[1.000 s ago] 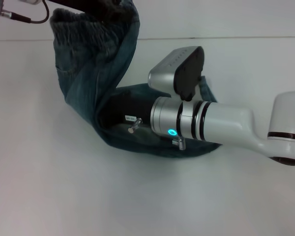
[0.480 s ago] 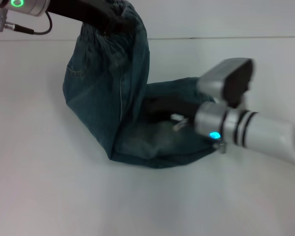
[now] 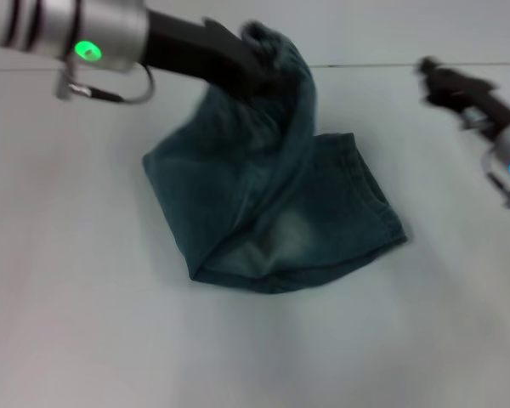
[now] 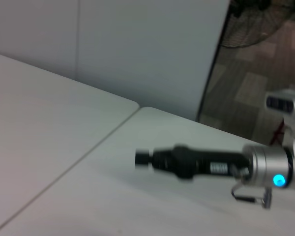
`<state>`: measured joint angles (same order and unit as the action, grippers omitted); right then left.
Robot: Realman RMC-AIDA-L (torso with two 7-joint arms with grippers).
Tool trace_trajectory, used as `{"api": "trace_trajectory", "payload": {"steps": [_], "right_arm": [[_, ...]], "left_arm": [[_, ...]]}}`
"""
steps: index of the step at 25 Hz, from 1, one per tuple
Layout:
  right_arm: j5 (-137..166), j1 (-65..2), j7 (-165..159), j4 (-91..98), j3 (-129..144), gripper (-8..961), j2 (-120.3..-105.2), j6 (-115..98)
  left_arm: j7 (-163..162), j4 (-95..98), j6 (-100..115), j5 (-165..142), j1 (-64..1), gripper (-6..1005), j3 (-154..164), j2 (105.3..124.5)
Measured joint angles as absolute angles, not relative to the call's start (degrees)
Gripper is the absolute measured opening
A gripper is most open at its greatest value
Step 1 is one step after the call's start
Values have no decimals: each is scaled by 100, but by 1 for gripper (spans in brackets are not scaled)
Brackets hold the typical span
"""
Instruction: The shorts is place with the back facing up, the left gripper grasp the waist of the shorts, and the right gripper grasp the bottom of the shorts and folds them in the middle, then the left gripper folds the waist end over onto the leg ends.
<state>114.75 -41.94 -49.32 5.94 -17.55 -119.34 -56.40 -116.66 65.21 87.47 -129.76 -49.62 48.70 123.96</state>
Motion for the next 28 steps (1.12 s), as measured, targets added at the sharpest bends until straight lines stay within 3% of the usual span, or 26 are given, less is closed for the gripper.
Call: {"api": "trace_trajectory", "payload": {"steps": [5,10,20,25,28], "right_arm": [[10543,-3867,-5227,708,-1861,47,-11807,-6056],[10293,-3647,-5333,711,-1841,51,-11785,-6242],[10321,-3635,-5614,699,-1520,60,-11826,-6306],[10340,-3643,-6154,961,-489,64,-11715,-6672],[10346,-3589,-6762,1583,297,66,-11764,-7065]], "left_arm": [[-11547,5527,7718,-12630,-4904,127,5679,12407],[-11508,4750,6846,-12261,-4889,139,6427,12437],[-11403,4616,6481,-11397,-4685,458,6785,12429],[-11344,5160,6595,-10786,-4002,645,6718,12395],[-11243,5452,6897,-10638,-3569,786,6423,12392]]}}
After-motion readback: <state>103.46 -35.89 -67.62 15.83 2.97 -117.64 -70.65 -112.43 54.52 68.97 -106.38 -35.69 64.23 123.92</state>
